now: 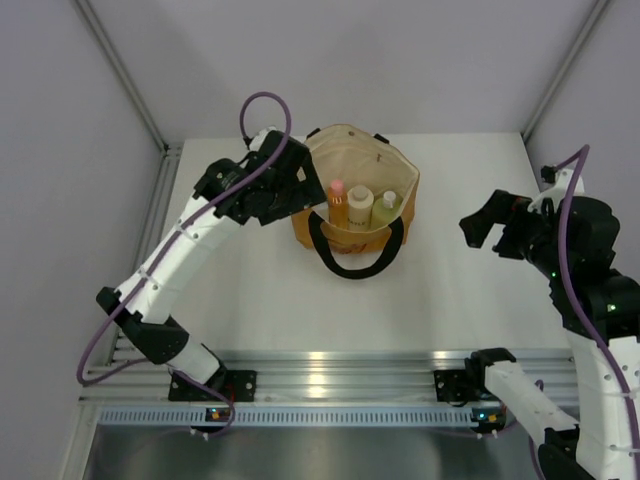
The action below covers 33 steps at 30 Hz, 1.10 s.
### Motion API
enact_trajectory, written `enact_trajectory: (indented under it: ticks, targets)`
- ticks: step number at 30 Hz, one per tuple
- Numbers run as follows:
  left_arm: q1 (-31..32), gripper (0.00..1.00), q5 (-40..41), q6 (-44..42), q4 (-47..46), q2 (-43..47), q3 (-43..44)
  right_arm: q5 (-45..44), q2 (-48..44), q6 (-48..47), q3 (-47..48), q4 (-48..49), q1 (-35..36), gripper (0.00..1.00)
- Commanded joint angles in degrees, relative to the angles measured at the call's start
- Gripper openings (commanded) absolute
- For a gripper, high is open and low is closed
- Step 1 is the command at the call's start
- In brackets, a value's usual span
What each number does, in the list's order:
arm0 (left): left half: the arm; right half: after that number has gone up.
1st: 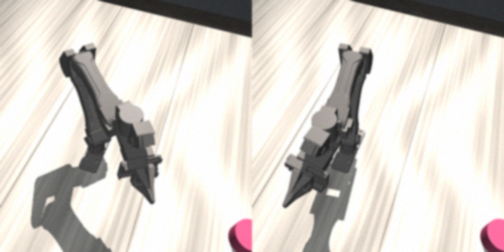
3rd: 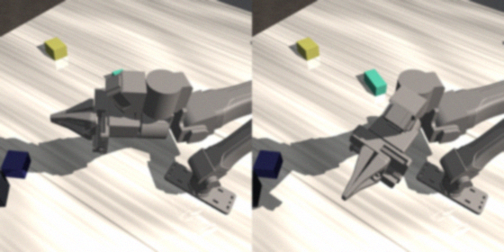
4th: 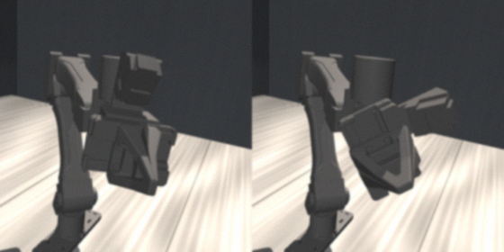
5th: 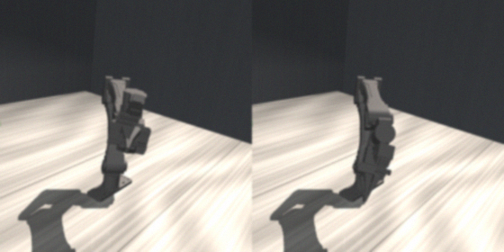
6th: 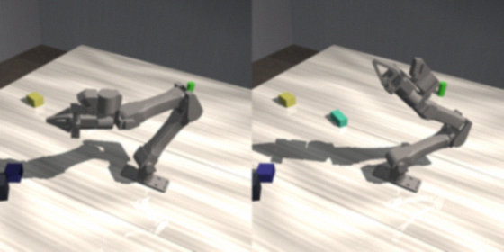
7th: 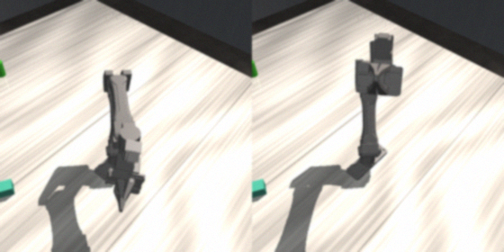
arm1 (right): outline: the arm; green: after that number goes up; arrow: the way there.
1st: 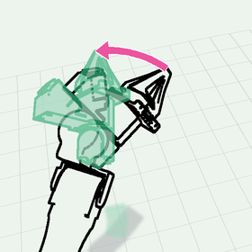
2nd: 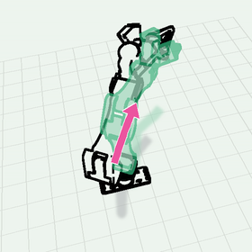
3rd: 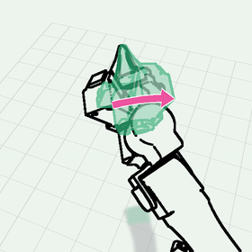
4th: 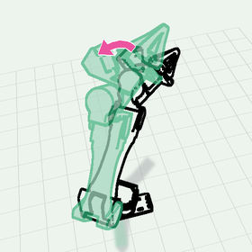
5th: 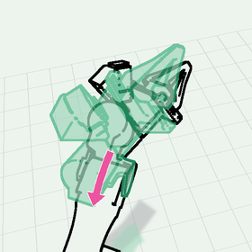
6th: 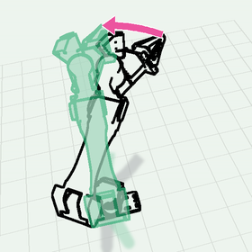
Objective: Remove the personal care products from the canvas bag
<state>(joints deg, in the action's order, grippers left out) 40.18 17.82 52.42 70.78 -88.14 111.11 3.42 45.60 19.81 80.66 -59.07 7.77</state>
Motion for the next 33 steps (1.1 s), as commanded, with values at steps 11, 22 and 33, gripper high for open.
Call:
enact_trajectory:
  ticks: [11, 22, 33]
  targets:
    - [3.9, 0.48, 10.5, 5.3, -0.7, -4.9, -5.0, 9.7, 0.8, -0.7, -2.0, 3.3, 0.3, 0.99]
    - [7.4, 0.00, 9.8, 9.8, -7.0, -0.4, -18.6, 16.9, 7.8, 0.4, 6.4, 7.0, 0.7, 0.99]
    - [9.3, 0.00, 12.2, 15.5, -7.1, 2.7, -25.8, 1.4, 21.5, 2.2, 17.8, 10.8, 22.7, 0.87]
